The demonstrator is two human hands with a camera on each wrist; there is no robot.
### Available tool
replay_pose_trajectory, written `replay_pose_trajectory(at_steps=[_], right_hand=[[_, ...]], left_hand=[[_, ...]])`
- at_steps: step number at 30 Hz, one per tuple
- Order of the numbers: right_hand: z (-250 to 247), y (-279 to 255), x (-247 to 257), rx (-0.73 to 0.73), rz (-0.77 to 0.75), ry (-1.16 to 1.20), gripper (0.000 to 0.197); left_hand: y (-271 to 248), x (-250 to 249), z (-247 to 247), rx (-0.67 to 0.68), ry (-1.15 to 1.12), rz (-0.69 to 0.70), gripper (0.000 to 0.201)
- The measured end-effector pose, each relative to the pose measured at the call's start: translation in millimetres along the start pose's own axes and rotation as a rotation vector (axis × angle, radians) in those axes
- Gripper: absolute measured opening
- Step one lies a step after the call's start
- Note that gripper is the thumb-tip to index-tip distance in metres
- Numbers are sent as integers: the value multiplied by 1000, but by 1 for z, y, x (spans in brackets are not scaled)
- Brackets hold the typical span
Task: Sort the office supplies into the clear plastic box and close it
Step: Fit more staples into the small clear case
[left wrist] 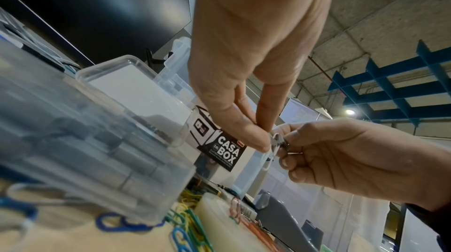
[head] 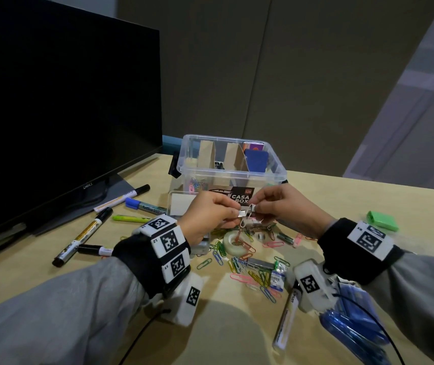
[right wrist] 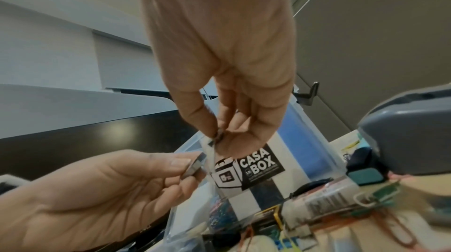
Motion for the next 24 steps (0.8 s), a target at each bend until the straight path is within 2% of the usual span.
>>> replay_pose_trajectory(at_steps=[5,8,10,15,24], right_hand=[[-7,-3,-1,-84,67,-227,6],[-12,-5,-4,-102,104,-287,6],[-15,-6,-7,-86,116,-211,8],[-11,-10,-11,-9,73,197,16],[4,-6,-5,15,6,278,10]], left_hand=[[-1,1,-5,-55,16,-8,11],[0,2,-5,-54,14,-7,11],[2,2,-3,-46,14,-6,12],[5,4,3,-16,6,-8,15],[5,3,-1,-68,-40,32,13]])
Point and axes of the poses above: each hand's wrist, its own y-axis towards the middle knuckle, its own z-axis out of the palm, x = y × z, the point moved 9 cm from there along y, towards the middle knuckle, and after that the axes turned 15 degrees about x, right-handed, at the moved point
